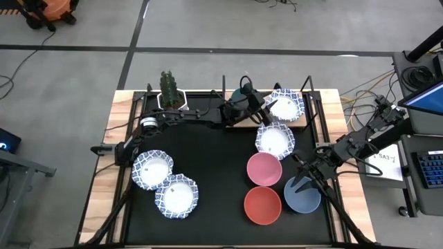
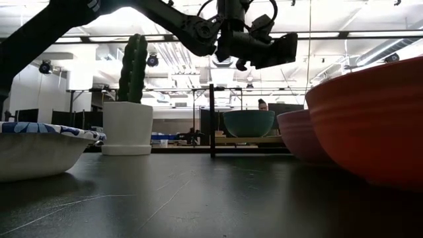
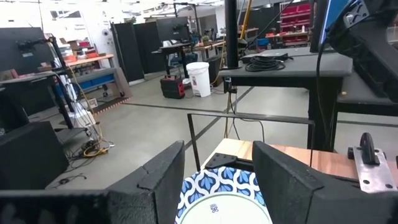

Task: Place and stack bowls onto a shelf
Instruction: Stack the blue patterned bowl on top of the blue patterned bowl on the shelf

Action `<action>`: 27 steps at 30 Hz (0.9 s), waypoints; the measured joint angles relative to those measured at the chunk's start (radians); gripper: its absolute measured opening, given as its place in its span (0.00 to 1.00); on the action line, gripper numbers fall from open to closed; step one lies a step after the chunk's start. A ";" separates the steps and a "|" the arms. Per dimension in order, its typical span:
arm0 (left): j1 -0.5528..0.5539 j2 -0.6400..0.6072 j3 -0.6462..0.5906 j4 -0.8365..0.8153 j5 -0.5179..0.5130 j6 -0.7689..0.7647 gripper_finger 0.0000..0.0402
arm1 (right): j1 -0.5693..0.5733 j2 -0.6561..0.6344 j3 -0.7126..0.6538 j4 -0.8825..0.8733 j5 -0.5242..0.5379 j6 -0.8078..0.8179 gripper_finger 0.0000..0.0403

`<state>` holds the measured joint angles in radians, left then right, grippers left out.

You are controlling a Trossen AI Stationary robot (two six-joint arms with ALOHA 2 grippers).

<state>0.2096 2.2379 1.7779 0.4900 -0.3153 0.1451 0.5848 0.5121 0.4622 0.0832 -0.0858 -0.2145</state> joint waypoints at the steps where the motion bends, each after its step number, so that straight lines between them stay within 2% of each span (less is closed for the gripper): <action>1: 0.000 0.000 0.000 -0.007 0.000 -0.001 0.43 | 0.000 0.000 0.000 0.000 0.000 0.006 0.22; 5: -0.017 -0.013 0.003 -0.061 0.000 -0.006 0.43 | 0.000 0.000 0.000 -0.003 0.000 0.010 0.22; 9: -0.046 -0.053 0.068 -0.227 0.000 0.041 0.43 | 0.000 0.000 0.000 -0.005 0.001 0.021 0.22; 12: -0.062 -0.065 0.170 -0.482 0.001 0.083 0.43 | 0.000 0.000 0.000 -0.007 0.001 0.022 0.22; 17: -0.082 -0.052 0.376 -1.013 0.039 0.122 0.43 | 0.000 0.001 0.000 -0.019 0.001 0.040 0.22; 19: -0.091 -0.045 0.416 -1.140 0.059 0.099 0.43 | 0.000 0.002 0.000 -0.019 0.001 0.039 0.22; 22: -0.098 -0.037 0.426 -1.254 0.161 0.033 0.43 | 0.000 0.001 -0.001 -0.018 0.003 0.042 0.22; 24: -0.106 -0.034 0.404 -1.261 0.243 -0.005 0.43 | 0.000 0.001 0.000 -0.018 0.007 0.047 0.22; 27: -0.117 -0.025 0.353 -1.235 0.251 -0.122 0.43 | 0.000 0.001 0.000 -0.017 0.008 0.051 0.22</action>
<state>0.0926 2.2128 2.1312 -0.7453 -0.0646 0.0232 0.5847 0.5133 0.4617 0.0661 -0.0780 -0.1639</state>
